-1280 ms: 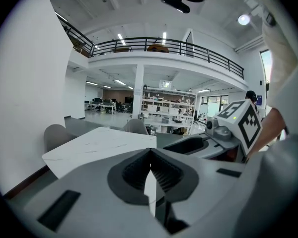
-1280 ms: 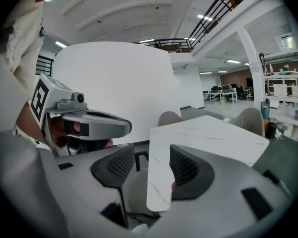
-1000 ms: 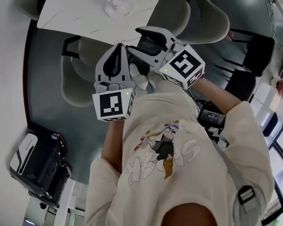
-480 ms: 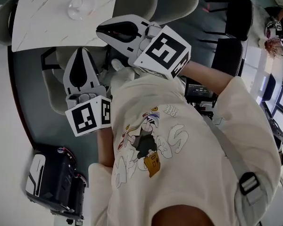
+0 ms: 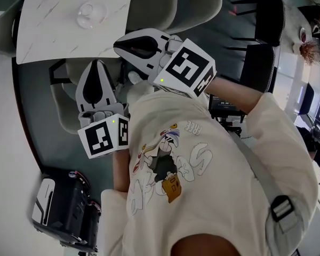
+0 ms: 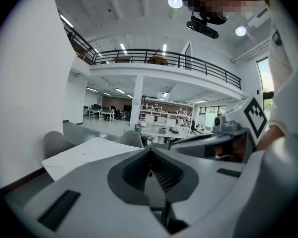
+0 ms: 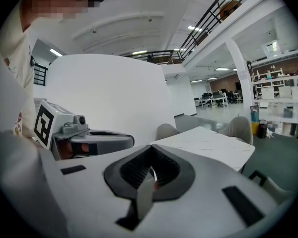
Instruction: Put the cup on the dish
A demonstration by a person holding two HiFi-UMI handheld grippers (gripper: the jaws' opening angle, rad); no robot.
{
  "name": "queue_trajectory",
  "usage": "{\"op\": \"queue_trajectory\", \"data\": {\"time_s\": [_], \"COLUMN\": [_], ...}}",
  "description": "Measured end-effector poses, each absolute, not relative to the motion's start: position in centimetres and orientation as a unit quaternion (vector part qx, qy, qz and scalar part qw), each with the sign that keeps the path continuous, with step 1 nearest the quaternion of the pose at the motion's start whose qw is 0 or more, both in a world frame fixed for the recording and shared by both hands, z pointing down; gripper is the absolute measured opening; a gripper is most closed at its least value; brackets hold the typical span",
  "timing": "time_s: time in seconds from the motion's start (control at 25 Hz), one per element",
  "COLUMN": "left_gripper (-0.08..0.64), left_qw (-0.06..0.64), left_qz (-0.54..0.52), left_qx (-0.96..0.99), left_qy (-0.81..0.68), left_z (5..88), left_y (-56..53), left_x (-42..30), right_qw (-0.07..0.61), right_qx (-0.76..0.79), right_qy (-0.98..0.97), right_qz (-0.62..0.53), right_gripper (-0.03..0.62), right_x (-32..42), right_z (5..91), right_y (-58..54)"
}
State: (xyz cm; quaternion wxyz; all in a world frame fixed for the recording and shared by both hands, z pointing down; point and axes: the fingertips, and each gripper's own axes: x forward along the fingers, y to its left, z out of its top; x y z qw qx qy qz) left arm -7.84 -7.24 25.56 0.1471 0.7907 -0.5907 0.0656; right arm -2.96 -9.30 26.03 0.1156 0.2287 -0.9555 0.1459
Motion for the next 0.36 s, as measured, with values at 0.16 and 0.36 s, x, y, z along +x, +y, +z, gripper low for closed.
{"op": "queue_trajectory", "data": {"time_s": [0.16,0.36], "left_gripper": [0.002,0.002], "left_qw": [0.152,0.156], "left_qz": [0.068,0.064], "left_qx": [0.794,0.797], "left_qy": [-0.585,-0.58], "left_z": [25.8,25.7], "left_y": [-6.7,-6.4], "left_x": [-7.2,-6.8], "right_qw": [0.115,0.118], "right_qx": [0.227,0.236], "right_qy": [-0.955,-0.95], "right_qz": [0.155,0.166], "right_gripper": [0.003,0.003], "right_x": [-2.8,-2.2], "right_z": [26.2,26.3], "right_y": [-8.4,-7.8]}}
